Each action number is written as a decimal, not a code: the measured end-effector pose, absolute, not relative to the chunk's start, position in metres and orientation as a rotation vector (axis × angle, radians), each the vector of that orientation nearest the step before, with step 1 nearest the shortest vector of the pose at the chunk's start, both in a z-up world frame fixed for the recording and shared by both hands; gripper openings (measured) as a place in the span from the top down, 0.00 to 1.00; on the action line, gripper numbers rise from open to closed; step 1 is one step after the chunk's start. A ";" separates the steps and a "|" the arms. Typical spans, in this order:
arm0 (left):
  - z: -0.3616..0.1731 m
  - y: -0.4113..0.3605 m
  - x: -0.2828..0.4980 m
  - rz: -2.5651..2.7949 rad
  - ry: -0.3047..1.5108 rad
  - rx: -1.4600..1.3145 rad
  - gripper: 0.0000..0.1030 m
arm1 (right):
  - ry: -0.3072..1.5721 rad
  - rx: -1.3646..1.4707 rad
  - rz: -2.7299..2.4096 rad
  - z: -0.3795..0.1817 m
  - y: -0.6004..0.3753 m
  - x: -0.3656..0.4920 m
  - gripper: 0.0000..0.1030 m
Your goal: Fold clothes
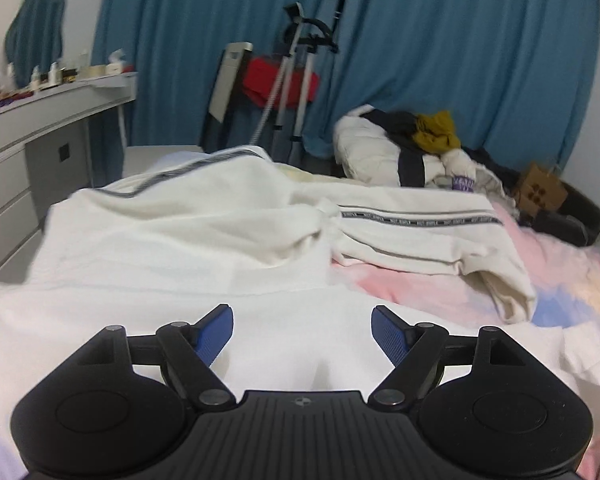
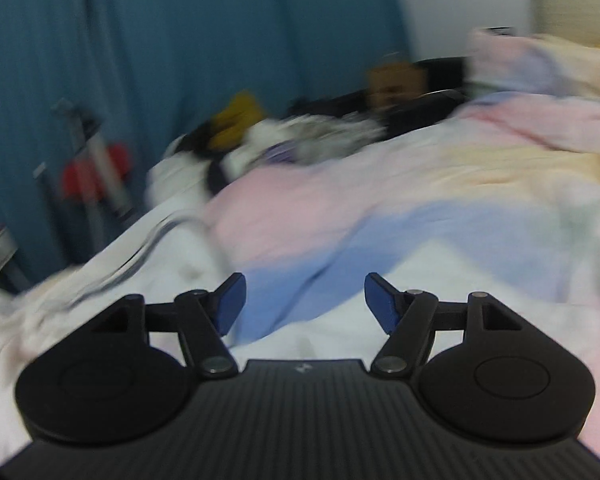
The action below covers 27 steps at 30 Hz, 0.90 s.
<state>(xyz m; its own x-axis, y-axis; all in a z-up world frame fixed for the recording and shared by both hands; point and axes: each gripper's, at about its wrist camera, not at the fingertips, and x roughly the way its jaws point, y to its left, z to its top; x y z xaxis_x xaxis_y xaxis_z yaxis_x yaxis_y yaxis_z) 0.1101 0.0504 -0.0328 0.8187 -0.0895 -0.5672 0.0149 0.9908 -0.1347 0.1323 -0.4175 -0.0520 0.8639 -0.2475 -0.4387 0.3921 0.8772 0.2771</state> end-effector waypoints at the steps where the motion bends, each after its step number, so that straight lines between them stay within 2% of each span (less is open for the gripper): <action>1: -0.040 0.044 0.121 -0.058 0.621 -0.119 0.24 | 0.420 0.358 -0.304 -0.055 -0.411 0.139 0.34; 8: -0.098 0.044 0.185 -0.049 0.669 -0.133 0.26 | 0.507 0.369 -0.190 -0.083 -0.392 0.197 0.34; 14: -0.122 0.052 0.204 -0.085 0.699 -0.109 0.26 | 0.561 0.322 -0.195 -0.111 -0.382 0.258 0.38; 15: -0.124 0.053 0.206 -0.090 0.700 -0.115 0.26 | 0.563 0.336 -0.209 -0.115 -0.384 0.264 0.40; 17: -0.126 0.055 0.207 -0.107 0.704 -0.124 0.26 | 0.567 0.339 -0.237 -0.120 -0.386 0.279 0.52; 19: -0.129 0.056 0.209 -0.115 0.698 -0.128 0.26 | 0.584 0.275 -0.286 -0.121 -0.383 0.289 0.82; 22: -0.130 0.059 0.211 -0.125 0.700 -0.144 0.26 | 0.579 0.199 -0.346 -0.113 -0.385 0.300 0.91; 27: -0.127 0.067 0.213 -0.136 0.690 -0.190 0.30 | 0.453 -0.098 -0.441 -0.061 -0.390 0.313 0.92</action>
